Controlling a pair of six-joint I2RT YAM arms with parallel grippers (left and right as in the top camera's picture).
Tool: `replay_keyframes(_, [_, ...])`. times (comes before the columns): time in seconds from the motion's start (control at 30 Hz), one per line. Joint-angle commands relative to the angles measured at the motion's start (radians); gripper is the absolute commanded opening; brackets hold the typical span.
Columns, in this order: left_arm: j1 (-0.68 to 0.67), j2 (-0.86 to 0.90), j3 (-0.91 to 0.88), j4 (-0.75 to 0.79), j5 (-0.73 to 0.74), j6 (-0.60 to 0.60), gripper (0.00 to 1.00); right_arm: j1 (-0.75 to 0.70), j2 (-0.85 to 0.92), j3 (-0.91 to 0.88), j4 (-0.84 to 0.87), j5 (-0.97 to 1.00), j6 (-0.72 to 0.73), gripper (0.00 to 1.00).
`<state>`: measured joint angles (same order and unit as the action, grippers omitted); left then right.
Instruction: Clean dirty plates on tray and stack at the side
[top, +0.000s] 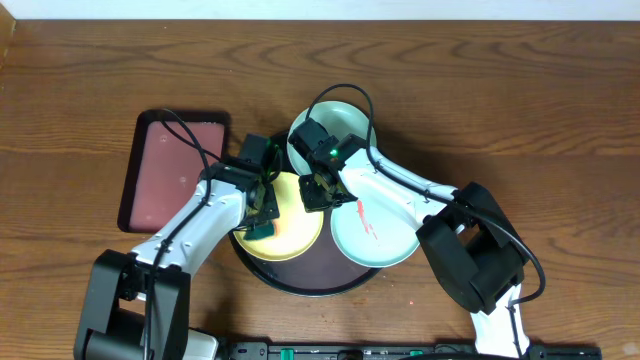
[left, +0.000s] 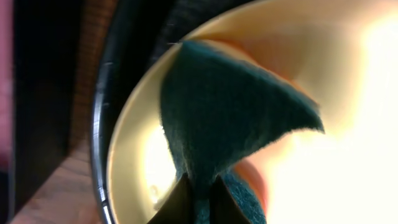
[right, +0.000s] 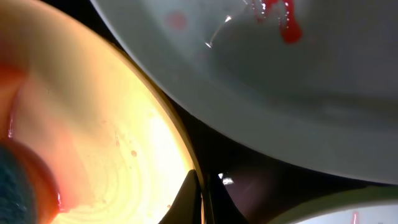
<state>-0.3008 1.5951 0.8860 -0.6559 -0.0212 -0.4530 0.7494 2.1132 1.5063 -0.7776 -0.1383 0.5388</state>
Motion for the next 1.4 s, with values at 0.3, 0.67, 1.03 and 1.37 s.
replay_keyframes(0.3, [0.123,-0.057,0.193,-0.072,0.119,0.120,0.07,-0.011,0.016,0.010,-0.008,0.008,-0.017,0.01])
replay_keyframes(0.67, [0.242,-0.176,0.296,-0.105,0.090,0.120,0.08,-0.004,-0.103,0.070,-0.078,-0.010,-0.155,0.01])
replay_keyframes(1.03, [0.390,-0.169,0.296,-0.134,0.035,0.120,0.07,0.080,-0.241,0.071,-0.177,0.335,-0.189,0.01])
replay_keyframes(1.37, [0.457,-0.169,0.296,-0.132,0.035,0.120,0.07,0.218,-0.325,0.071,-0.175,0.887,-0.188,0.01])
